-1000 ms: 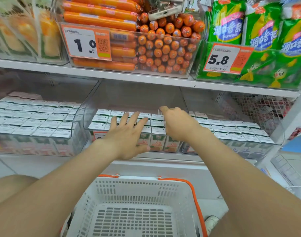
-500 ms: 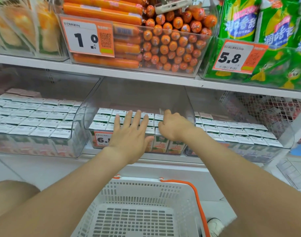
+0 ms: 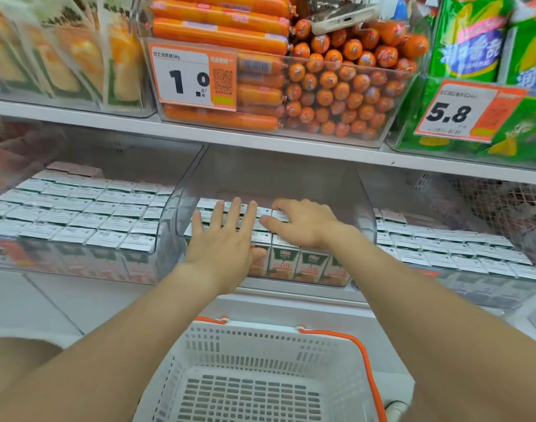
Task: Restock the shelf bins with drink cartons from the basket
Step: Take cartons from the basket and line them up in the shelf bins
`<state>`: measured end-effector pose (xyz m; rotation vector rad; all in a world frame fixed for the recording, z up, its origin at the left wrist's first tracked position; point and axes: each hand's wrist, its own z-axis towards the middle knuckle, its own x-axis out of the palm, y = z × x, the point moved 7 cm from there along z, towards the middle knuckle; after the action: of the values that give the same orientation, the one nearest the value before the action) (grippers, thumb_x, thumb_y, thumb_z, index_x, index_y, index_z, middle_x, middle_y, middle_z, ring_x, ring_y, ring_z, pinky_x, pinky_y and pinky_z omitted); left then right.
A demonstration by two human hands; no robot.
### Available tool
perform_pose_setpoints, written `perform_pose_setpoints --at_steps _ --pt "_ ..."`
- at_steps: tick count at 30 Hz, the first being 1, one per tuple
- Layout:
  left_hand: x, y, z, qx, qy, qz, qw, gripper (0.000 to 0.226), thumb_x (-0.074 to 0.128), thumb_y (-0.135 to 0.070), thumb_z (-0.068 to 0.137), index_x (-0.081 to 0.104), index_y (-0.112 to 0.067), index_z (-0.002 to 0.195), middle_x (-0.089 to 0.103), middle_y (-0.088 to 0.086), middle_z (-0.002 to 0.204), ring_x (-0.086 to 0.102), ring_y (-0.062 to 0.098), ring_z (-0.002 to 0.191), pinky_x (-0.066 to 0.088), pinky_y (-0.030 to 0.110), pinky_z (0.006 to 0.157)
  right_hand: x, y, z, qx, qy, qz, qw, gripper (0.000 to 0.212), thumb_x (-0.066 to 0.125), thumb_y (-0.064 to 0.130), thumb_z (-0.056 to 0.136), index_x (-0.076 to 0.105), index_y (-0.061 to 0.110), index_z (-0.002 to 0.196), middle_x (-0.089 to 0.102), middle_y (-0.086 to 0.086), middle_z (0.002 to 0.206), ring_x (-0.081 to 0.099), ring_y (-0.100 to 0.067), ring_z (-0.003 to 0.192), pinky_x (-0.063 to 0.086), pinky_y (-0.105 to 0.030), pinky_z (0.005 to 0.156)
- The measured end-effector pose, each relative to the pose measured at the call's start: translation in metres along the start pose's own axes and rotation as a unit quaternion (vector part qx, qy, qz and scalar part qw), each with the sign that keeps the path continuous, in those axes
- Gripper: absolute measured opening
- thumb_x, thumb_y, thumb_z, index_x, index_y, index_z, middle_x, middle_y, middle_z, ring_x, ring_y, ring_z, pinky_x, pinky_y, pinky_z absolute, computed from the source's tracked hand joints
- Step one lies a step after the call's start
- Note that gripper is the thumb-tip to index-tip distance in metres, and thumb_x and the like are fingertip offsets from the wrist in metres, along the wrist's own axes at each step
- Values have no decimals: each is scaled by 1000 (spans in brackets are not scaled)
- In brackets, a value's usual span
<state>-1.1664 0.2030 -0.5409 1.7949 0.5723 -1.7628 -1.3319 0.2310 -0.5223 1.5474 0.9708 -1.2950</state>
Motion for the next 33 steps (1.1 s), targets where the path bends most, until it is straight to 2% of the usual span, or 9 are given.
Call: perform_pose_setpoints --at_steps 6,9,11,14,17,19,24,30,33 --pt "4 1 0 -4 -8 12 1000 87 22 -67 104 -19 -19 164 -9 14 175 -4 41 161 7 66 125 6 -2 -6 -22 3 -21 1000 82 25 87 91 42 31 149 70 -5 127 64 -33 117 46 -46 92" --pt "1 3 0 -4 8 -20 1000 90 23 -70 103 -18 -18 165 -10 15 175 -8 40 161 4 65 127 17 -6 -4 -8 36 -5 999 83 19 86 92 34 31 153 64 -10 138 58 -34 127 42 -51 106" --pt "-1 8 -2 -12 15 -32 999 97 24 -76 100 -15 -16 166 -10 15 174 -9 40 160 3 65 127 17 -5 -3 -10 34 -28 999 88 14 85 91 28 29 158 50 -11 155 44 -34 142 22 -60 120" --pt "-12 20 -10 -18 -15 5 1000 109 26 -86 93 -3 -11 167 -2 17 174 -2 41 160 7 62 126 -2 17 -6 -54 -73 -59 994 85 17 77 96 26 22 161 44 -10 158 42 -34 143 18 -59 124" --pt "-42 32 -19 2 -139 46 989 111 41 -88 85 26 -8 161 29 19 166 23 39 153 26 54 122 -13 63 -10 -158 -178 -40 970 62 36 50 103 39 17 156 55 -9 147 53 -33 129 40 -49 110" --pt "-50 48 -22 -20 -174 33 984 120 45 -92 77 35 -2 156 35 23 161 28 42 151 29 53 122 -8 85 0 -186 -175 -38 966 56 42 39 102 42 17 154 58 -9 142 55 -33 126 43 -47 105" --pt "-30 68 -23 -71 -97 37 992 138 12 -99 75 21 8 160 14 30 169 12 43 159 13 53 130 11 84 41 -81 -79 37 993 52 32 56 105 58 21 131 69 -13 122 64 -39 111 51 -44 85" --pt "-28 67 -21 -73 -86 48 992 130 30 -94 83 6 6 163 -1 29 172 -2 41 161 0 54 130 12 89 44 -96 -46 -6 994 49 31 70 100 60 31 108 72 -2 115 65 -31 106 43 -42 78" --pt "-27 69 -20 -76 -87 39 993 131 31 -94 83 5 5 164 -1 27 172 -3 40 161 0 56 130 17 89 44 -104 -35 -8 994 51 30 68 101 60 29 115 72 -4 112 65 -32 102 44 -41 75"
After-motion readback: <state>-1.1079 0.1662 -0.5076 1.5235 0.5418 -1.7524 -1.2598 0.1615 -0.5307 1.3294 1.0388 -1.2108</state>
